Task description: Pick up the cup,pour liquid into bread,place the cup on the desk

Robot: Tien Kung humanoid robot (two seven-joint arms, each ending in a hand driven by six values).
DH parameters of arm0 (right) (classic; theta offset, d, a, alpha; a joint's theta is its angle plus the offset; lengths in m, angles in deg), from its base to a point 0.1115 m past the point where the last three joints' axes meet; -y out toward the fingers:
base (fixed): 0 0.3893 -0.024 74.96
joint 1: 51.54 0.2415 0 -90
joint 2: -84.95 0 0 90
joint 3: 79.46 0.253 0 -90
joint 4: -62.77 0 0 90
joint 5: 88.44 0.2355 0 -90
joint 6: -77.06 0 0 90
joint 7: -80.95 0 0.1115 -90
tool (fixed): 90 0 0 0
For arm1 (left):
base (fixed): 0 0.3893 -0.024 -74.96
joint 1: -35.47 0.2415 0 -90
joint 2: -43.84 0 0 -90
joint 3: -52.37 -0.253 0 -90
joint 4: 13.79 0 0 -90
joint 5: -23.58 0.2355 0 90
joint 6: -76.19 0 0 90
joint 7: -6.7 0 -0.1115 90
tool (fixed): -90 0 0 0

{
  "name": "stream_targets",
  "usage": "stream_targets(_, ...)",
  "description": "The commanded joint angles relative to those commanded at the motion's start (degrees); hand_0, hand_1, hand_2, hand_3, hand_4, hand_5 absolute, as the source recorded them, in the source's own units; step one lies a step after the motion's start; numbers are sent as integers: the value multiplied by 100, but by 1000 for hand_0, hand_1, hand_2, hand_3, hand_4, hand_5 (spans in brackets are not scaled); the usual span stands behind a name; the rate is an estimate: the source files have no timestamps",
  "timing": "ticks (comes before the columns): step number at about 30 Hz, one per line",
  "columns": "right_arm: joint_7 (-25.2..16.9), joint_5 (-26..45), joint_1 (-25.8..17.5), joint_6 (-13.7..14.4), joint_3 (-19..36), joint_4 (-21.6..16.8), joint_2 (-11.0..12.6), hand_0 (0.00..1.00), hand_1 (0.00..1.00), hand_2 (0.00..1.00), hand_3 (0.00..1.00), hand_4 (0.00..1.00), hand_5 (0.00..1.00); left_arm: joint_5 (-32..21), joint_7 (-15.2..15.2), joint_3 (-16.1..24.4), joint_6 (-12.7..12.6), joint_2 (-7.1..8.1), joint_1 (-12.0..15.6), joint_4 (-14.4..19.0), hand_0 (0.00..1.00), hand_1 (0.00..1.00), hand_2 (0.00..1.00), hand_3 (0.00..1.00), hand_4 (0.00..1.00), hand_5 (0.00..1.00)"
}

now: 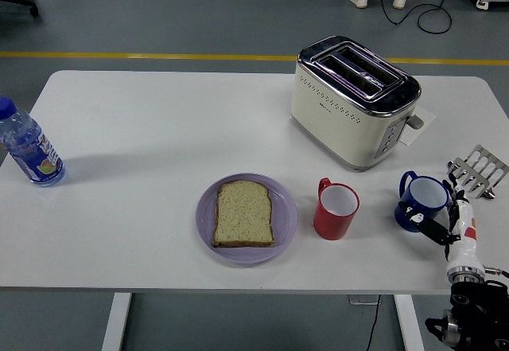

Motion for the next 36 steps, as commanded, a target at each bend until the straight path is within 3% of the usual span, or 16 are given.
stream_targets(15, -56, 97, 64, 37, -37, 95, -5, 903, 802, 903, 981, 981, 96, -6, 0, -2, -2, -4, 3, 1, 635, 645, 654, 506, 239, 849)
stream_targets(16, -33, 101, 70, 34, -45, 110, -2, 814, 687, 789, 889, 963, 83, -11, 0, -6, -2, -4, 3, 1, 635, 645, 654, 506, 241, 850)
stream_targets(21, -87, 187, 75, 95, -38, 148, -4, 814, 687, 789, 889, 963, 83, -8, 1, -6, -4, -7, 6, 1, 635, 645, 654, 506, 241, 850)
stream_targets(22, -105, 207, 73, 103, -36, 152, -2, 732, 614, 707, 798, 941, 69, -9, 1, -7, -4, -8, 9, 1, 634, 645, 654, 507, 241, 851)
stream_targets(27, -164, 303, 60, 100, -16, 163, 7, 732, 614, 707, 798, 941, 69, -9, 1, -21, -6, -10, 29, 1, 634, 645, 654, 507, 241, 851)
stream_targets(28, -170, 329, 58, 75, -14, 166, 8, 689, 560, 640, 745, 892, 60, -13, 1, -25, -5, -11, 33, 1, 635, 645, 654, 507, 241, 850)
stream_targets(36, -266, 465, 24, -20, -6, 178, 19, 649, 526, 605, 729, 852, 48, -26, -1, -71, -3, -17, 76, -2, 635, 645, 654, 507, 240, 849)
